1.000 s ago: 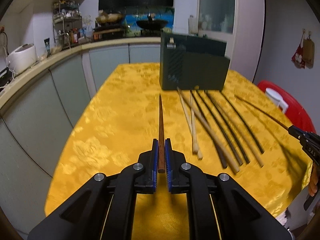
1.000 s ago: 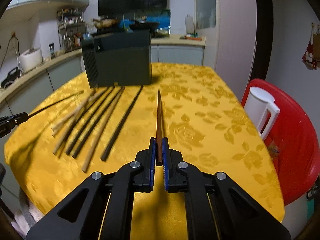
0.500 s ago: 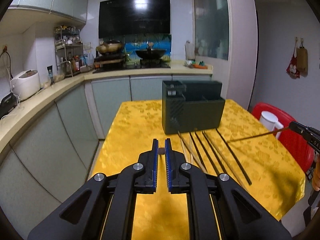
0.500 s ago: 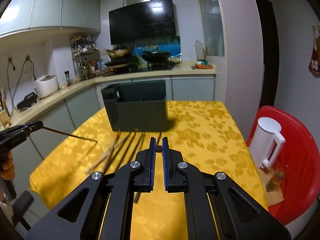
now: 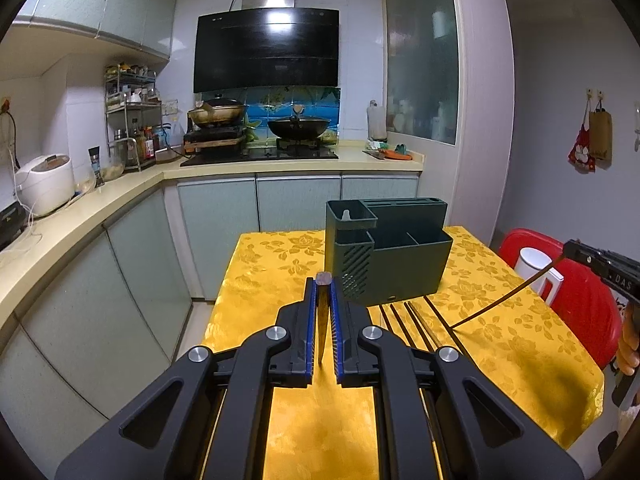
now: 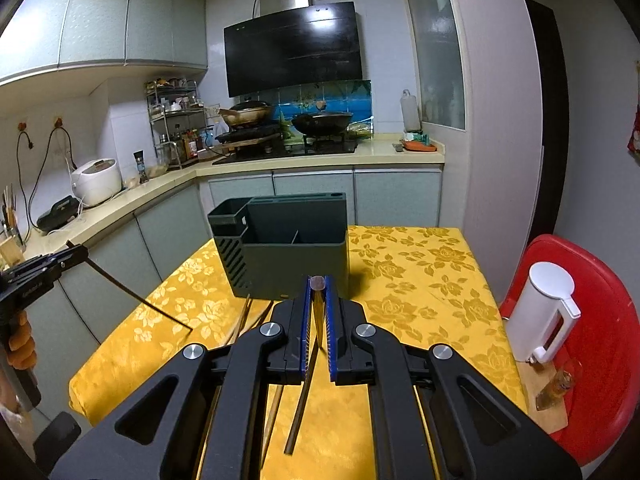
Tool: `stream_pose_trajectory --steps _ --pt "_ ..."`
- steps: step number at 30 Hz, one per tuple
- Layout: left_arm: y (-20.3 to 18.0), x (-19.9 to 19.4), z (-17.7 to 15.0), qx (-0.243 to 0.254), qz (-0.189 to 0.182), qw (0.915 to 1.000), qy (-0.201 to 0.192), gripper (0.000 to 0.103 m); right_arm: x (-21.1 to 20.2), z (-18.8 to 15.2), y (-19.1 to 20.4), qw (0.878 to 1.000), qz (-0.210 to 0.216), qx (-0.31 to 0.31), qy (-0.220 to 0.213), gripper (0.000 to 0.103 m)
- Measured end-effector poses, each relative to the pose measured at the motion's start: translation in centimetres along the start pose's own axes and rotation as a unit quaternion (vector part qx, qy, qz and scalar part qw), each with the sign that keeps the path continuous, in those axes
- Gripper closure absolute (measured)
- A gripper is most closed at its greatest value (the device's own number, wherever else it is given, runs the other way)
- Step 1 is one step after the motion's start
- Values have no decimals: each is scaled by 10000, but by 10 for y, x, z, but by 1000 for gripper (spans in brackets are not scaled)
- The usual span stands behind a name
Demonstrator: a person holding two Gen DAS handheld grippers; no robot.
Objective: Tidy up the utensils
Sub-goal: 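Lift both held chopsticks and carry them over the green utensil holder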
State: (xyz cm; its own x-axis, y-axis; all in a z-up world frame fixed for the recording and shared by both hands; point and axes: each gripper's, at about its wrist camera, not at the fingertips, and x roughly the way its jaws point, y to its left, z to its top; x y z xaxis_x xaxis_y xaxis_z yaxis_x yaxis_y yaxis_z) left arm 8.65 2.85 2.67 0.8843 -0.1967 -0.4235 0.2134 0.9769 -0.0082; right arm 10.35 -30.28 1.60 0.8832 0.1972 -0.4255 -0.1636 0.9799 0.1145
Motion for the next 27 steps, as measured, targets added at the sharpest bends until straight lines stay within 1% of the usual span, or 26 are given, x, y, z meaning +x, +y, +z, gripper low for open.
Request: stream_pose_trajectory --steps 5,10,13,16,19,27 --pt "-2 9 11 69 -52 10000 48 97 13 17 -4 9999 30 78 59 96" --pt "-5 17 28 118 -181 9997 121 97 23 36 -12 9997 101 179 92 96" --pt "-6 20 49 176 -267 9994 123 97 26 52 -15 9997 131 211 76 96" --pt "-10 22 66 214 -391 9990 104 97 26 71 -15 9997 150 158 -55 96" --pt "-17 24 89 260 -591 9979 88 97 26 90 -12 9997 152 107 -178 96" --pt "-41 30 147 302 -941 9950 -152 97 32 141 -7 9985 104 -2 -546 96"
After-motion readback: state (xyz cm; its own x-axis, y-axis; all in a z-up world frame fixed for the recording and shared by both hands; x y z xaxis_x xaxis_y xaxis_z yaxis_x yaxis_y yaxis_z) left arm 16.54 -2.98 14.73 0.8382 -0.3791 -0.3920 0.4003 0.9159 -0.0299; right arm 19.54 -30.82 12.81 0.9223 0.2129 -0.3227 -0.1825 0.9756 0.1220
